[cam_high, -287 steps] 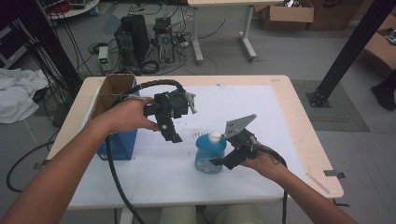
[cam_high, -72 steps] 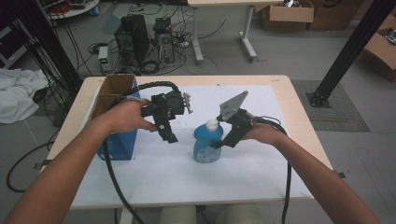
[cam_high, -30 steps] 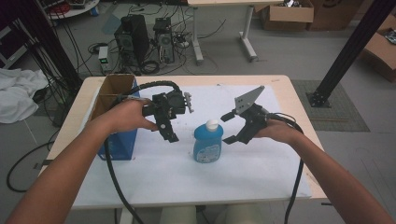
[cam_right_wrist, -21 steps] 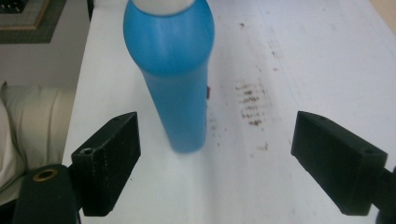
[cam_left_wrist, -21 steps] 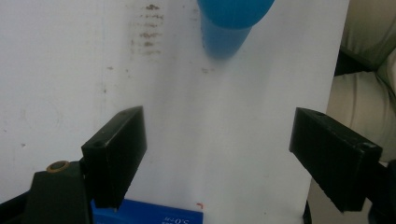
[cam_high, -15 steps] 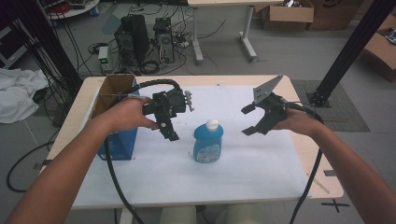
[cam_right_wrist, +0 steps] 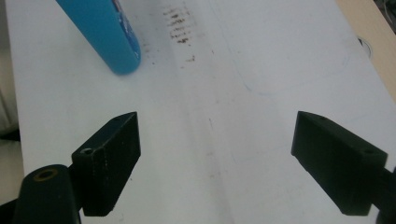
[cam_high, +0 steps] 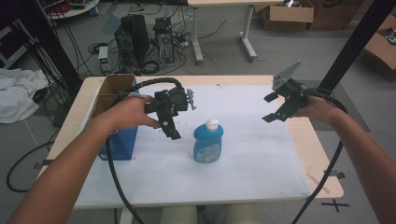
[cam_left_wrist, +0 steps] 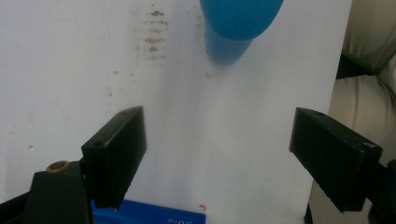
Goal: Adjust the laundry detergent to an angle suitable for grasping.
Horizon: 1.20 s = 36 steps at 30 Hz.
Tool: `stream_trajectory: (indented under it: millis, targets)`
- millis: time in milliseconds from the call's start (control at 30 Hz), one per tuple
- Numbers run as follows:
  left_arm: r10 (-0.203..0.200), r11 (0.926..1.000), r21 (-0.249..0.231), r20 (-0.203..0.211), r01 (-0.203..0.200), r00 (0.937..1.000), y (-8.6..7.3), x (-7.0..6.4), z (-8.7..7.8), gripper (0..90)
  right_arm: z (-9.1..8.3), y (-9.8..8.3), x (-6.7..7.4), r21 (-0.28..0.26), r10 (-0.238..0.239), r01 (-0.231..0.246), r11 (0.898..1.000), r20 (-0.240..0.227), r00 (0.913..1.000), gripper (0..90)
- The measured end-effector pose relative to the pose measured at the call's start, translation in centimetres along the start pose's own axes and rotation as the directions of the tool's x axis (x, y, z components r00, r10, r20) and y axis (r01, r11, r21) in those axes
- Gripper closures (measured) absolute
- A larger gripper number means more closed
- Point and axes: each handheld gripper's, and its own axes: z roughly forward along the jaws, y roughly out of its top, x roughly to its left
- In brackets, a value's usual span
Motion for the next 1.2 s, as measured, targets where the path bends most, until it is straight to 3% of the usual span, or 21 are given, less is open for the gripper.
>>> stream_trajectory:
  millis: [233, 467, 1200]
  targets:
    - [-0.004, 1.0000, -0.003, 0.001, 0.004, 1.0000, 0.0, 0.3, 0.1, 19.5, -0.2, -0.9, -1.4, 0.072, 0.039, -0.044, 0.996, 0.059, 0.9975, 16.0]
    - [-0.009, 1.0000, -0.003, 0.003, 0.009, 1.0000, 0.0, 0.5, 0.1, 19.5, -0.3, -1.4, -1.7, 0.089, 0.058, -0.063, 0.994, 0.061, 0.9964, 16.0]
    - [-0.011, 0.9999, -0.009, -0.006, 0.011, 0.9999, 0.0, 0.5, -0.3, 19.5, -0.3, -1.1, -1.9, 0.077, 0.061, -0.066, 0.995, 0.067, 0.9959, 16.1]
